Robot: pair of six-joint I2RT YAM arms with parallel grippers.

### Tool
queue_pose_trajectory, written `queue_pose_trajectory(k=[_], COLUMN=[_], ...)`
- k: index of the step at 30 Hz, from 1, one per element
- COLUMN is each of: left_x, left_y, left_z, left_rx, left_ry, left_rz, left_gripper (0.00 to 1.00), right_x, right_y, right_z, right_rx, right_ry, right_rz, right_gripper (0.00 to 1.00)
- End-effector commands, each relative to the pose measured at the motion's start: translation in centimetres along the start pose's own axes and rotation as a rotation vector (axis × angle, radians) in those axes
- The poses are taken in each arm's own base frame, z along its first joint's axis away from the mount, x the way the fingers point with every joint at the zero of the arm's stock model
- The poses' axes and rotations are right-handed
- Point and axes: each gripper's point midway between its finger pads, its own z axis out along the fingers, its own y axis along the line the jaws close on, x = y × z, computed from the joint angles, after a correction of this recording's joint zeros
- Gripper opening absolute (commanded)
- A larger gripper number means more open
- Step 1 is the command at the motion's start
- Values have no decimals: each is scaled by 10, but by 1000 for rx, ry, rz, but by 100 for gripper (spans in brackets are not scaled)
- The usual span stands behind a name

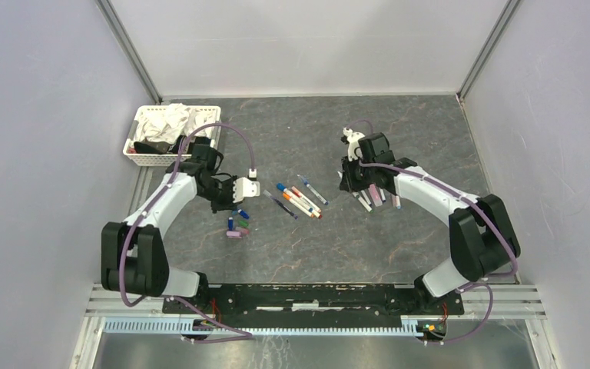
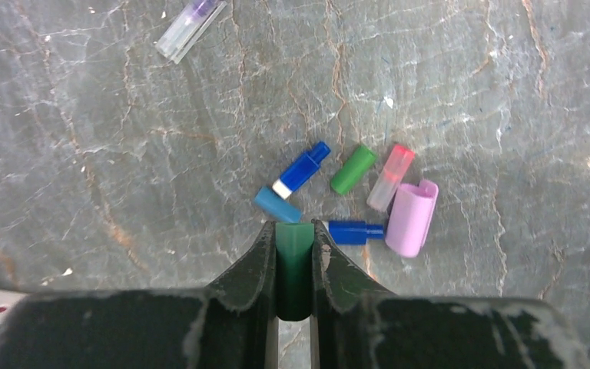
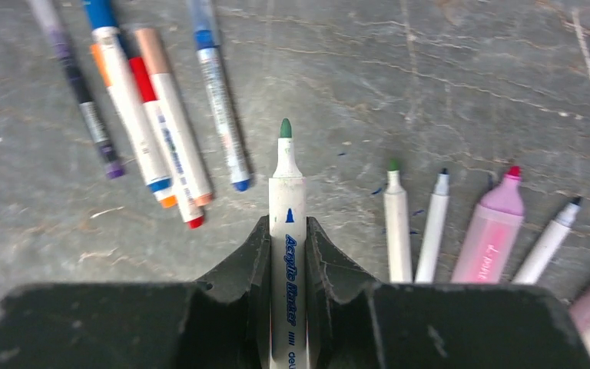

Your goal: Open the pen caps

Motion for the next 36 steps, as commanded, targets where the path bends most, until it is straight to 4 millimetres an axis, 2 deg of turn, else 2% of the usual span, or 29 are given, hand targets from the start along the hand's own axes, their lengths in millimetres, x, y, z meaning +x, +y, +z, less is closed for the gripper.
queue_pose_trajectory(k=[1,5,9,14,18,22,23,24,27,28,29,33,36], left_x=[2,16,23,22,13,-6,-11,-19,-40,-47,-53,-82,-101], left_y=[13,8,0,-6,-4,6,8,10,20,23,26,37,46], left_z=[18,32,42,46,41,28,23,18,-1,-7,-14,-45,-69], left_rx=[-43,-20,19,42,48,30,28,26,9,3,-2,-37,-96], left_ry=[7,45,66,65,44,0,-15,-33,-77,-93,-101,-159,-196], left_rz=[-56,-87,-113,-113,-140,-164,-167,-166,-171,-176,-179,-187,-176], left_gripper=[11,18,25,37,48,57,60,68,76,96,99,100,100], right_x=[-6,3,8,24,39,49,52,53,55,53,53,46,36], right_y=[-36,-39,-31,-34,-42,-53,-54,-55,-55,-58,-60,-67,-69], right_z=[12,28,39,49,52,49,48,47,43,40,38,28,19], right_rx=[211,203,158,162,192,245,250,255,259,283,294,350,381], right_ry=[-25,-6,12,62,99,124,133,137,130,121,116,94,43], right_rz=[-3,9,17,10,5,-7,-13,-16,-23,-26,-28,-29,-25], right_gripper=[0,0,7,18,28,31,32,32,31,28,26,22,23])
